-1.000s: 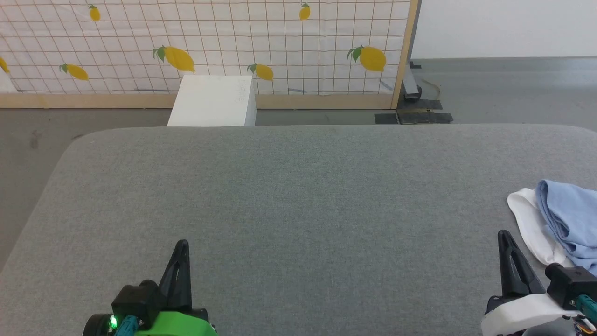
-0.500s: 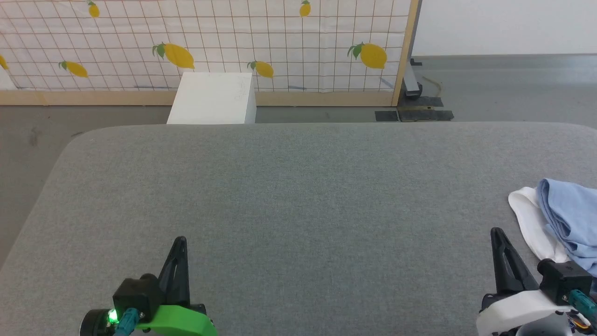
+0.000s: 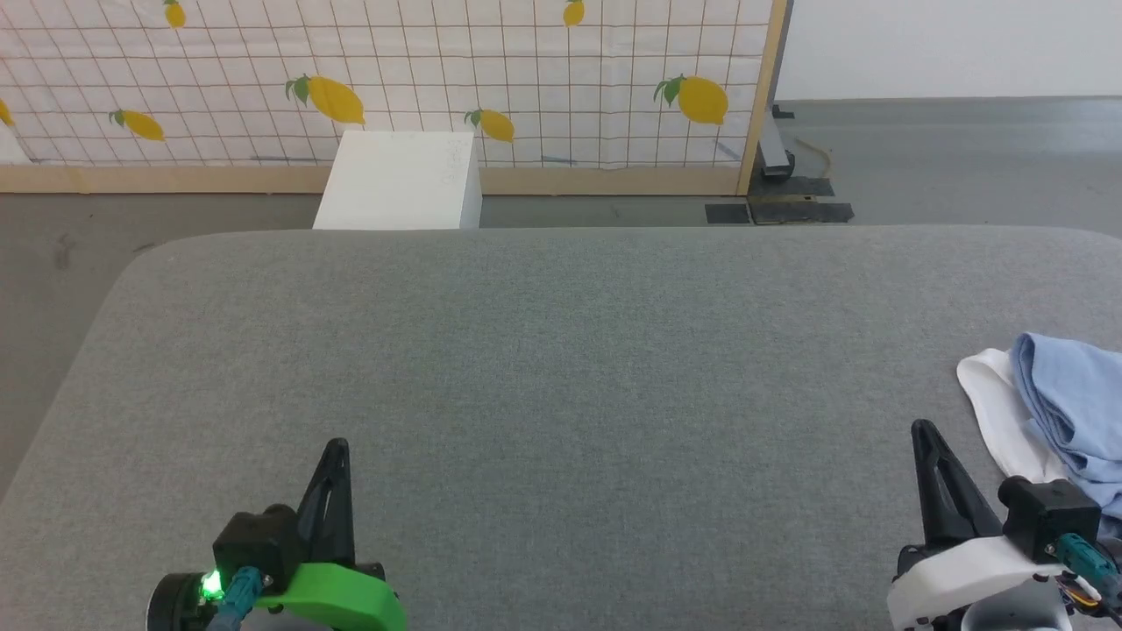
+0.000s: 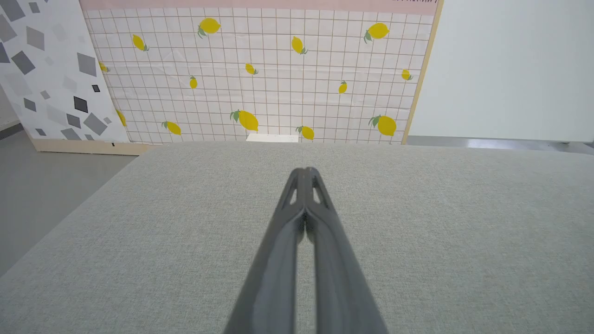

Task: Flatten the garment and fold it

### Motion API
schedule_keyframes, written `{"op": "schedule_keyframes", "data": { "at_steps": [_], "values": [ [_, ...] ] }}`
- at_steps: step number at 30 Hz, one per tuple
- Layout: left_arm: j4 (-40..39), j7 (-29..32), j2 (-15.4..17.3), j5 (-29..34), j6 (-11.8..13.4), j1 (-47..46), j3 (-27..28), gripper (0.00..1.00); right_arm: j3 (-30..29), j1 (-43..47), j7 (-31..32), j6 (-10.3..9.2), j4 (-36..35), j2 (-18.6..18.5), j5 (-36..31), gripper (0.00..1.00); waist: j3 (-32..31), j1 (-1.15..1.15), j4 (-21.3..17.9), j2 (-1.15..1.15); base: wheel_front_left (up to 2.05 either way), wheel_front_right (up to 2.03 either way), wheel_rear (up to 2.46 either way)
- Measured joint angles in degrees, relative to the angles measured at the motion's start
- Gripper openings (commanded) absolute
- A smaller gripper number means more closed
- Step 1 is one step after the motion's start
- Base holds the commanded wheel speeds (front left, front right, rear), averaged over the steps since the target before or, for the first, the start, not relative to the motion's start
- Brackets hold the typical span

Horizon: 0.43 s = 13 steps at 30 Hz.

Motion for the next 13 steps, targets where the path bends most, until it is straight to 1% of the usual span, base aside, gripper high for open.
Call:
{"op": "schedule_keyframes", "data": {
  "at_steps": [13],
  "values": [
    [0.0, 1.5, -0.5, 1.8, -0.2, -0.7, 0.8, 0.00, 1.0, -0.5, 1.2, 0.00, -0.7, 0.0, -0.8, 0.00, 0.4, 0.01, 0.0, 0.00, 0.00, 0.00, 0.00]
  ]
}}
